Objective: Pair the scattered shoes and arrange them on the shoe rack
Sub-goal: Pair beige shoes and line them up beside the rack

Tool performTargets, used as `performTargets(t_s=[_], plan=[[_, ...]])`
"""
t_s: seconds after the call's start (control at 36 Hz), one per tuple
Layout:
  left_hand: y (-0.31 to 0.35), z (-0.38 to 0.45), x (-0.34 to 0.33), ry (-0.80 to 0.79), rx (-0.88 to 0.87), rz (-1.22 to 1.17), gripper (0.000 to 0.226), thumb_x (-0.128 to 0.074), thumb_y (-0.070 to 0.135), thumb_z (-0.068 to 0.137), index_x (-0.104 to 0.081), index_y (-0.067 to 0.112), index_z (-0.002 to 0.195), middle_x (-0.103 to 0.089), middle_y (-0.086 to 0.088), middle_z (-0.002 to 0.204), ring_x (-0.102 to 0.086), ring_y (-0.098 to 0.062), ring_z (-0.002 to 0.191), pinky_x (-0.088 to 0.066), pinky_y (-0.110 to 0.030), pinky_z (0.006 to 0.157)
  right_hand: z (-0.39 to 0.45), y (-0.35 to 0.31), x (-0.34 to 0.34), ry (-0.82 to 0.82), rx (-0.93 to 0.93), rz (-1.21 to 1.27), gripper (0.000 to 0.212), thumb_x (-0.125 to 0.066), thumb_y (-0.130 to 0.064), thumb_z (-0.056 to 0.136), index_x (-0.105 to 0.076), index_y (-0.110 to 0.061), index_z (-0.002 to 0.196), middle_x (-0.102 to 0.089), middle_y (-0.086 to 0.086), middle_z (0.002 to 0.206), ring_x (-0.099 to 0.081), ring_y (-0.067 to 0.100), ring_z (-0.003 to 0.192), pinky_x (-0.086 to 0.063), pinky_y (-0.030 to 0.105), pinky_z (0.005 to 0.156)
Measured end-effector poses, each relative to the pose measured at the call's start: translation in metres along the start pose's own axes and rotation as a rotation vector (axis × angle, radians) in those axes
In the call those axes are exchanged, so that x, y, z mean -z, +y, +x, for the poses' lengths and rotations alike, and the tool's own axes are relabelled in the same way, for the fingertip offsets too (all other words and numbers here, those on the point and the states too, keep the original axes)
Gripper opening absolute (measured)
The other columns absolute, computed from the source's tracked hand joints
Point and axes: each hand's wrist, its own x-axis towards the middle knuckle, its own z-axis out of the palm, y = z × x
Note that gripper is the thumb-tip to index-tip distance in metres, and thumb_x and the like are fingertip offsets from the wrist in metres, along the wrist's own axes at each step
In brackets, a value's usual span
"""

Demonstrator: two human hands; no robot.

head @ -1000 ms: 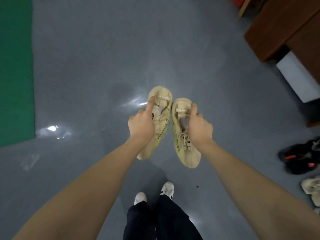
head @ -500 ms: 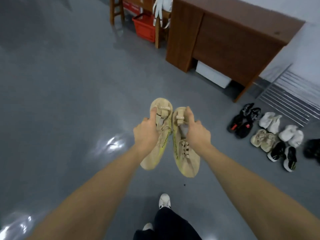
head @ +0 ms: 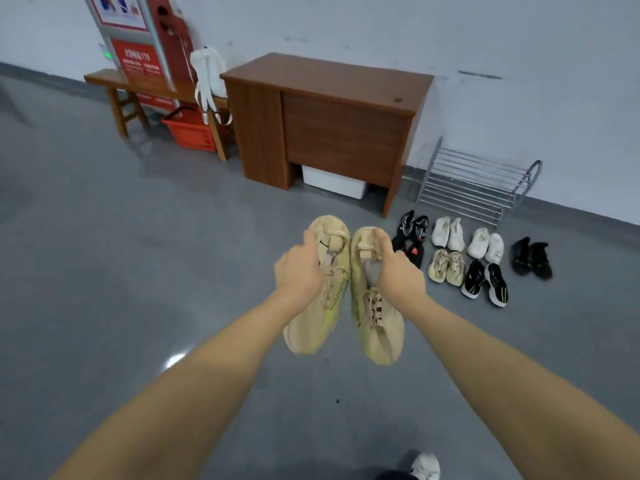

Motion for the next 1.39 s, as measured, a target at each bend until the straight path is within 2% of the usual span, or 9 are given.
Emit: performTargets(t_s=[0.19, 0.47, 0.64, 0.78, 0.83, 0.92, 1.03, 1.19, 1.39], plan=[[0.112, 0.052, -0.037, 0.01, -0.052, 0.01, 0.038, -0.044, 0.005, 0.088, -0.035, 0.009, 0.124, -0.061, -0.013, 0.101, -0.059, -0.032, 0.089, -0.039, -0.035, 0.067, 0.051, 0.096, 0.057, 0.075, -0.05, 0.013, 0.074, -0.036, -0.001, 0.088, -0.003, -0.029, 0.149, -0.048, 0.007, 0.079, -0.043, 0.021, 0.055, -0.023, 0.027, 0.042], [0.269, 0.109, -0.102, -0.007, -0.109, 0.025, 0.048, -0.047, 0.006, 0.089, -0.03, 0.009, 0.134, -0.056, -0.014, 0.109, -0.058, -0.033, 0.093, -0.042, -0.037, 0.071, 0.11, 0.228, 0.137, 0.16, 0.022, -0.063, 0.077, -0.032, 0.013, 0.078, -0.019, -0.031, 0.139, -0.046, 0.006, 0.086, -0.049, 0.025, 0.064, -0.034, 0.031, 0.048], [0.338, 0.141, -0.135, -0.037, -0.137, 0.006, 0.04, -0.046, 0.005, 0.09, -0.033, 0.007, 0.127, -0.055, -0.013, 0.108, -0.058, -0.033, 0.091, -0.039, -0.035, 0.068, 0.144, 0.3, 0.162, 0.185, -0.041, -0.164, 0.077, -0.036, 0.009, 0.084, -0.015, -0.034, 0.145, -0.051, 0.009, 0.093, -0.048, 0.027, 0.08, -0.044, 0.041, 0.077], [0.39, 0.183, -0.17, -0.068, -0.148, 0.004, 0.036, -0.045, 0.003, 0.09, -0.035, 0.006, 0.125, -0.056, -0.014, 0.11, -0.059, -0.034, 0.092, -0.042, -0.037, 0.07, 0.196, 0.363, 0.167, 0.191, -0.082, -0.098, 0.081, -0.038, 0.011, 0.082, -0.016, -0.039, 0.143, -0.047, 0.021, 0.121, -0.038, 0.02, 0.068, -0.03, 0.027, 0.046], [0.4, 0.196, -0.18, -0.087, -0.153, 0.003, 0.04, -0.046, 0.003, 0.09, -0.034, 0.006, 0.128, -0.055, -0.015, 0.112, -0.059, -0.035, 0.093, -0.043, -0.038, 0.071, 0.209, 0.377, 0.166, 0.186, -0.087, -0.06, 0.082, -0.038, 0.01, 0.081, -0.016, -0.041, 0.141, -0.047, 0.019, 0.118, -0.039, 0.02, 0.057, -0.024, 0.026, 0.042], [0.428, 0.233, -0.211, -0.123, -0.174, 0.035, 0.044, -0.048, 0.006, 0.09, -0.032, 0.006, 0.13, -0.054, -0.015, 0.115, -0.059, -0.034, 0.095, -0.043, -0.037, 0.072, 0.246, 0.411, 0.166, 0.175, -0.125, -0.04, 0.083, -0.041, 0.008, 0.081, -0.013, -0.043, 0.141, -0.046, 0.01, 0.102, -0.037, 0.019, 0.052, -0.026, 0.026, 0.043], [0.471, 0.284, -0.253, -0.173, -0.216, 0.066, 0.046, -0.048, 0.009, 0.091, -0.031, 0.008, 0.134, -0.053, -0.014, 0.119, -0.058, -0.035, 0.098, -0.045, -0.041, 0.076, 0.297, 0.458, 0.167, 0.138, -0.177, -0.011, 0.072, -0.037, 0.0, 0.087, -0.015, -0.04, 0.142, -0.047, 0.018, 0.114, -0.053, 0.033, 0.073, -0.041, 0.034, 0.054], [0.529, 0.35, -0.308, -0.276, -0.214, 0.11, 0.05, -0.05, 0.008, 0.09, -0.029, 0.007, 0.136, -0.052, -0.015, 0.122, -0.059, -0.035, 0.098, -0.045, -0.039, 0.073, 0.367, 0.522, 0.179, 0.052, -0.261, 0.012, 0.064, -0.034, -0.007, 0.09, -0.017, -0.037, 0.144, -0.039, 0.006, 0.093, -0.039, 0.021, 0.055, -0.029, 0.029, 0.047], [0.606, 0.399, -0.35, -0.332, -0.2, 0.09, 0.061, -0.055, 0.009, 0.087, -0.024, 0.01, 0.14, -0.052, -0.015, 0.122, -0.058, -0.036, 0.099, -0.045, -0.042, 0.076, 0.422, 0.607, 0.192, -0.024, -0.338, 0.088, 0.065, -0.035, -0.012, 0.091, -0.014, -0.04, 0.146, -0.042, 0.006, 0.095, -0.043, 0.022, 0.062, -0.035, 0.032, 0.054]])
